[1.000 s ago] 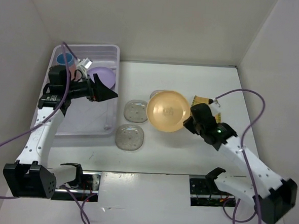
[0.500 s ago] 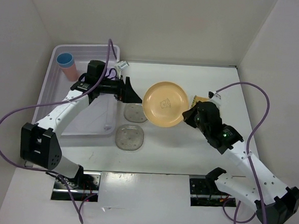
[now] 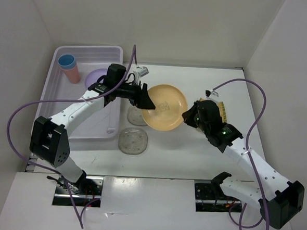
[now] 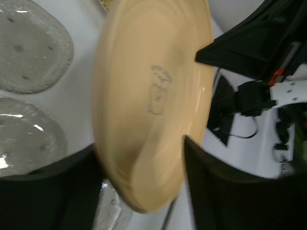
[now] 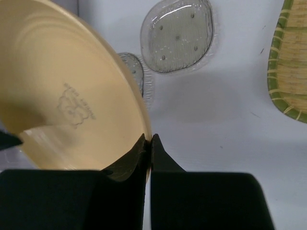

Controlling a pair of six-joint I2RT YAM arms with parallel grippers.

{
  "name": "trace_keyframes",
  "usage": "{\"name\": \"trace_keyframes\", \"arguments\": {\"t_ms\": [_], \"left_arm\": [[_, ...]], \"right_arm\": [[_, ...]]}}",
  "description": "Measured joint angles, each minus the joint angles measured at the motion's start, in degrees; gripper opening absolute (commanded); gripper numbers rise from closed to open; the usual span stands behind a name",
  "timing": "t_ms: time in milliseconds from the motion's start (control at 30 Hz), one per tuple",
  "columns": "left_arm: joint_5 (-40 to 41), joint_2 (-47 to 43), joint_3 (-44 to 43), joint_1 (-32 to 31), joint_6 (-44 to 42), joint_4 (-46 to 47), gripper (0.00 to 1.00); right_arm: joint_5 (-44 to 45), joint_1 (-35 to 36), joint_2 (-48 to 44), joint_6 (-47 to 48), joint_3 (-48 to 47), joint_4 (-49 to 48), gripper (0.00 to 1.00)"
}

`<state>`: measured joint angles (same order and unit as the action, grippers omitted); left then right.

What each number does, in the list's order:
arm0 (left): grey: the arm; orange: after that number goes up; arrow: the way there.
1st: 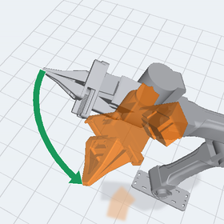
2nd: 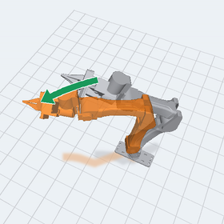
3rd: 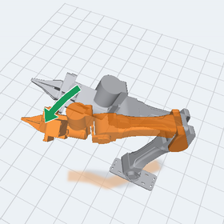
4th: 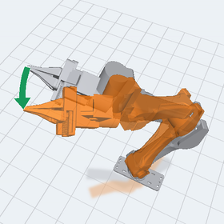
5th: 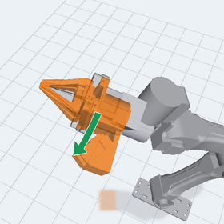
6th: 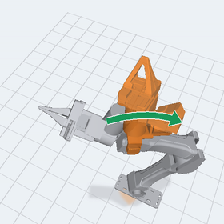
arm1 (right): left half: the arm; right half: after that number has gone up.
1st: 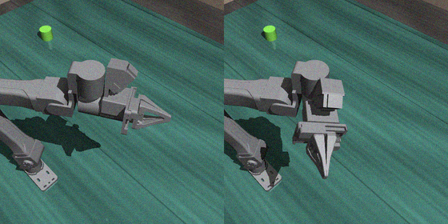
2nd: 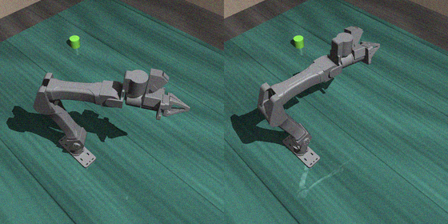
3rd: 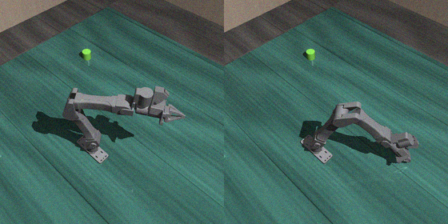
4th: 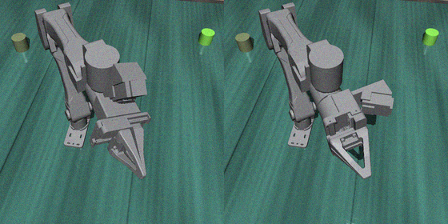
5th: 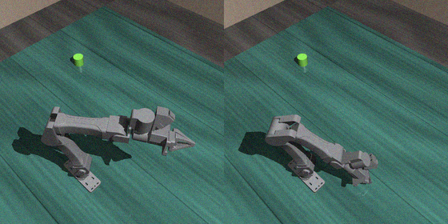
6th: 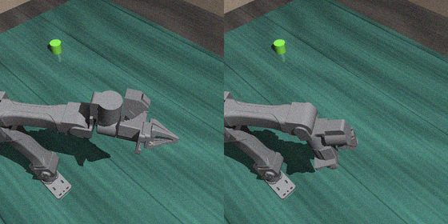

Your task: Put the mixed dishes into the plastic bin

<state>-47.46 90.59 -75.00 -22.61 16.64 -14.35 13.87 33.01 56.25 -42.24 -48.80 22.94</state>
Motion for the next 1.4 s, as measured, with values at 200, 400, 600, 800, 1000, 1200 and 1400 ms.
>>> {"name": "trace_keyframes", "arguments": {"t_ms": [200,400,600,800,1000,1200,1400], "left_arm": [[3.8,1.2,0.0,0.3,0.9,1.2,0.15],[7.2,1.6,0.0,-0.2,3.3,2.2,0.0],[17.7,0.5,-0.1,5.4,8.9,4.1,0.0],[34.9,-5.0,1.7,20.9,22.3,8.9,0.0],[45.5,-6.3,6.3,26.0,34.0,14.9,0.0],[51.6,-1.1,8.2,26.0,41.2,15.6,0.0],[55.3,4.2,9.1,26.6,46.2,15.7,0.0]], "right_arm": [[-0.5,0.0,1.1,2.6,-1.2,-1.1,0.11],[0.9,-0.1,3.1,3.3,-1.9,-2.3,0.51],[4.2,0.0,3.4,1.2,-3.5,-3.0,0.64],[6.0,-5.9,1.8,-2.1,-2.5,-2.7,0.64],[8.1,-10.1,0.6,-5.1,-0.3,-0.7,0.64],[9.9,-16.0,3.1,-10.2,0.4,4.8,0.66],[9.6,-19.0,3.9,-12.5,1.6,6.3,0.71]]}}
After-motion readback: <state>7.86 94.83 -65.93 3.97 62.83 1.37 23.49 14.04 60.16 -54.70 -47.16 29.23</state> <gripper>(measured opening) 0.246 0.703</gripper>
